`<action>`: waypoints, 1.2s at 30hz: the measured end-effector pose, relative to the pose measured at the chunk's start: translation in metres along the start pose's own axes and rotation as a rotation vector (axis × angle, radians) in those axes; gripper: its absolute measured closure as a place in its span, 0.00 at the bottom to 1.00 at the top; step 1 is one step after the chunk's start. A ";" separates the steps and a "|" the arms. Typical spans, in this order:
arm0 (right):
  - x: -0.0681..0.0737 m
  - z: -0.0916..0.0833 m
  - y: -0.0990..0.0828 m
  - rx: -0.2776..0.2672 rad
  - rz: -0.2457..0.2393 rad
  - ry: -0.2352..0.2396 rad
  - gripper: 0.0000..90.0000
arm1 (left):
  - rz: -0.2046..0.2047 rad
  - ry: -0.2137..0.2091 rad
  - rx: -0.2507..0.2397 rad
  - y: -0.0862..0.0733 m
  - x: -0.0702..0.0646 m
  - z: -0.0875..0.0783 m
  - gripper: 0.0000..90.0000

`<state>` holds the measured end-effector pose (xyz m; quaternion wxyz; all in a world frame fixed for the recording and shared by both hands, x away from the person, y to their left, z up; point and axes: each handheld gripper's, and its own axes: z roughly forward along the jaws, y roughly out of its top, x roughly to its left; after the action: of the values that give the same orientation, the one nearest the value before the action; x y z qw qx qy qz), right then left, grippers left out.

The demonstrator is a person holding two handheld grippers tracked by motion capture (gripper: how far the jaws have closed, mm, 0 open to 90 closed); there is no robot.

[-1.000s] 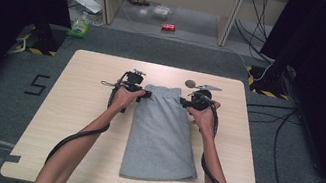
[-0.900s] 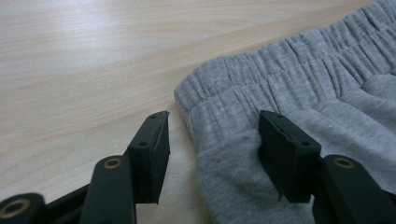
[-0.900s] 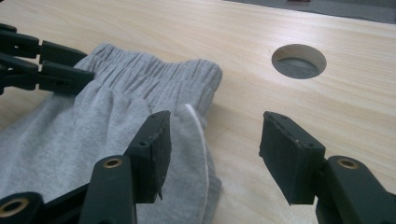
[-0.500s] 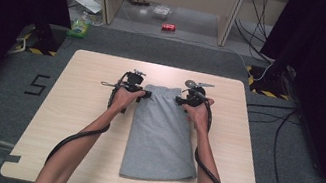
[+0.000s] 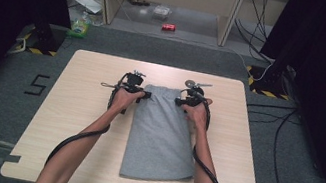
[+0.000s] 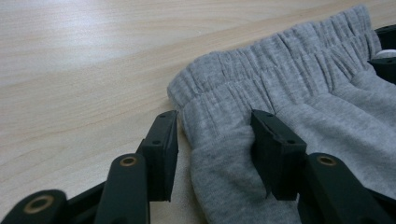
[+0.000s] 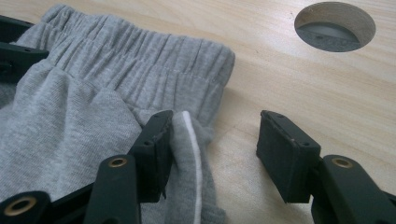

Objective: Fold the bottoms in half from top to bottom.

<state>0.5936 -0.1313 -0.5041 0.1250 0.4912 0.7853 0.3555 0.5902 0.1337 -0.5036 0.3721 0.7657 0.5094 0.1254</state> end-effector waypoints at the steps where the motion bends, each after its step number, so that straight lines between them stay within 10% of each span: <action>1: 0.000 0.000 0.000 0.001 -0.002 0.003 0.54 | 0.000 -0.001 0.000 0.000 0.000 0.000 0.58; 14: -0.002 0.002 -0.003 -0.013 0.056 0.094 0.84 | 0.009 0.001 -0.002 -0.001 -0.002 0.001 0.65; 36: -0.003 -0.016 -0.002 -0.094 0.104 0.163 0.91 | 0.076 0.010 -0.058 0.006 -0.012 -0.013 0.79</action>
<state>0.5850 -0.1413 -0.4939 0.0652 0.4942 0.7489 0.4367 0.5809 0.1277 -0.4882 0.3864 0.7729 0.4780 0.1580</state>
